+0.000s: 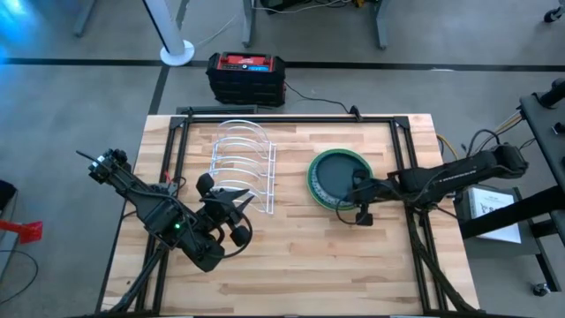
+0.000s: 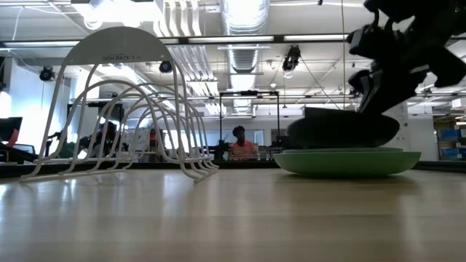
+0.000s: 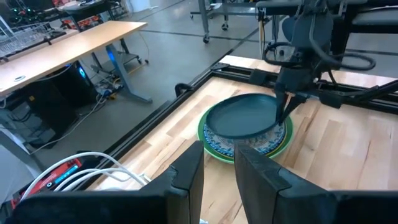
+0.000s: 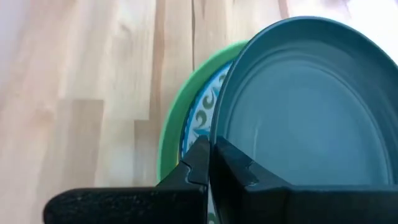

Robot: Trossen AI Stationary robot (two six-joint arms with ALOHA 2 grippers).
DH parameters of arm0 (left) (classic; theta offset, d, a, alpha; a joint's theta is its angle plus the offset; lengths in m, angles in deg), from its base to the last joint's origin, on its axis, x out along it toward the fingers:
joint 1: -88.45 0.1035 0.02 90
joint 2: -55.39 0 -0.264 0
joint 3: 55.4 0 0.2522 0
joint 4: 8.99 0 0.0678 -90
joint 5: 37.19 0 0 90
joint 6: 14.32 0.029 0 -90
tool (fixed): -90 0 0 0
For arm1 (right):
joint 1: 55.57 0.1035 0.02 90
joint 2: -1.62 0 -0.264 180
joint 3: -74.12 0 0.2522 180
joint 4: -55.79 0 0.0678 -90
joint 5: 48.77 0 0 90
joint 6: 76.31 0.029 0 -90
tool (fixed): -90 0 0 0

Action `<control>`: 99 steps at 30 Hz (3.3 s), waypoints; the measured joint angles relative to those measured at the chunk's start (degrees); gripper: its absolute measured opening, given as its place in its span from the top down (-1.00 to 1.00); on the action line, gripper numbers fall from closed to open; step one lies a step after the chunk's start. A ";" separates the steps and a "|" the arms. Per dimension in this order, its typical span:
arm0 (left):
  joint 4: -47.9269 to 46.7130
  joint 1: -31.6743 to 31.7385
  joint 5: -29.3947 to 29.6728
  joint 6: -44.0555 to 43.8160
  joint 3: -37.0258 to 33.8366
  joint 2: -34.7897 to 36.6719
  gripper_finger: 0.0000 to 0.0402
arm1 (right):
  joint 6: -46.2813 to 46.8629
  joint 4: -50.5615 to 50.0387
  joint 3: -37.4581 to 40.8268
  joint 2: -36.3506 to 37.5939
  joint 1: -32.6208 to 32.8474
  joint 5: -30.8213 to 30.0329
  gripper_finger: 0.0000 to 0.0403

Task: Sort dishes
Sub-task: Put the dark blue plate in the dish rack

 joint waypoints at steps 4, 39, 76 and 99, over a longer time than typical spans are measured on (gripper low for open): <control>-0.05 0.00 2.37 0.04 0.20 0.00 0.62 | -0.02 -0.99 -2.83 2.34 0.00 2.44 0.99; -0.51 0.00 7.60 9.55 0.87 6.36 0.62 | 26.46 62.78 -12.66 -13.40 -42.52 73.06 1.00; -0.51 0.02 10.49 12.30 0.87 10.23 0.62 | 40.45 87.96 -37.20 -45.48 -45.46 84.88 1.00; -0.42 0.02 10.43 13.71 0.87 13.92 0.62 | 46.75 88.95 -50.85 -58.74 -45.35 85.44 1.00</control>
